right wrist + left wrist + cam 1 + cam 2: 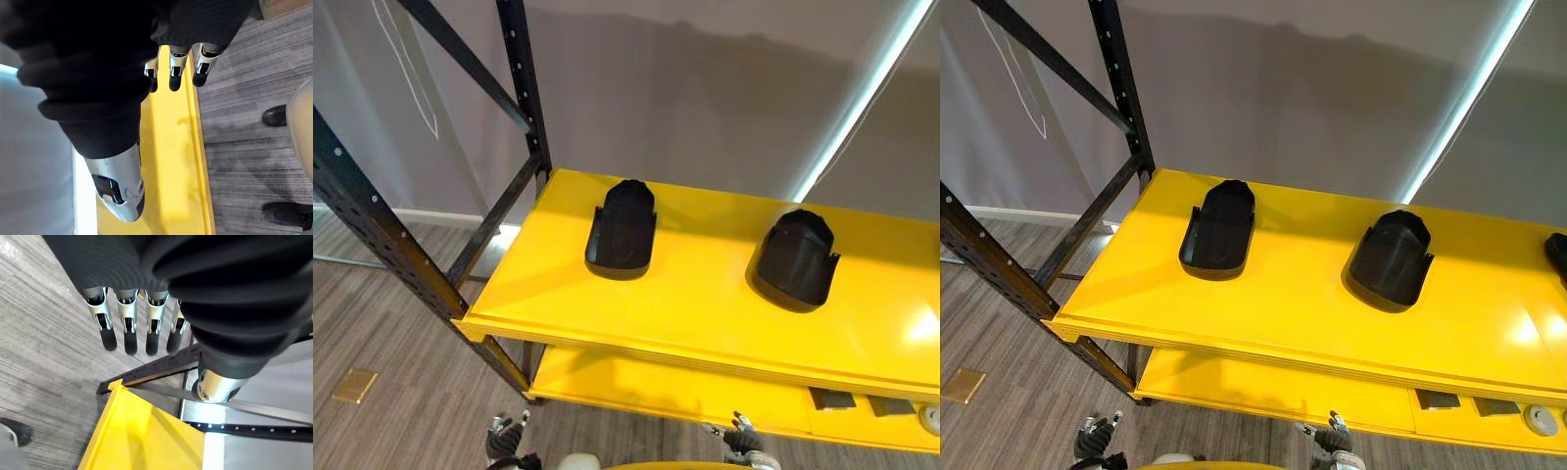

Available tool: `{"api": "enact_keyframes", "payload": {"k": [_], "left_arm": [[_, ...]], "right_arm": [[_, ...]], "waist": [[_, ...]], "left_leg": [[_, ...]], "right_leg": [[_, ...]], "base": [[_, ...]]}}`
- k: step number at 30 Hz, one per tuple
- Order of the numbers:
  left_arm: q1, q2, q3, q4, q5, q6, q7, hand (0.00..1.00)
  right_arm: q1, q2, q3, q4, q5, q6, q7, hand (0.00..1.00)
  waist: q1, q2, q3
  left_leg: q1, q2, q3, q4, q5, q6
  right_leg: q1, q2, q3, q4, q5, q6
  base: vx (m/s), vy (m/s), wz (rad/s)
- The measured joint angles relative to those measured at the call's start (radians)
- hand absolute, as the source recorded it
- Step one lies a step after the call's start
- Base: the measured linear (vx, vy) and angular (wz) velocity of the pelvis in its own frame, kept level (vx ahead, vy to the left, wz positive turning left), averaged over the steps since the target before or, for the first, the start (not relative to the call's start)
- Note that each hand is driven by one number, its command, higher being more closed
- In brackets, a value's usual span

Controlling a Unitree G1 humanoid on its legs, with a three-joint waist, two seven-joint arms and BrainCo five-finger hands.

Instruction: Walk over and take plastic housings, then place them on the shelf

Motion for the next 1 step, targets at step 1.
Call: {"api": "enact_keyframes", "payload": {"k": [1], "left_arm": [[-0.001,0.002,-0.008,0.011,0.001,0.000,-0.004,0.00]], "right_arm": [[-0.002,-0.001,-0.003,0.003,0.000,-0.001,0.000,0.00]], "waist": [[-0.001,0.001,-0.001]], "left_leg": [[0.004,0.000,0.001,-0.006,0.000,0.000]], "right_leg": [[-0.001,0.000,0.001,-0.001,0.000,0.000]], "base": [[0.00,0.002,-0.07]]}}
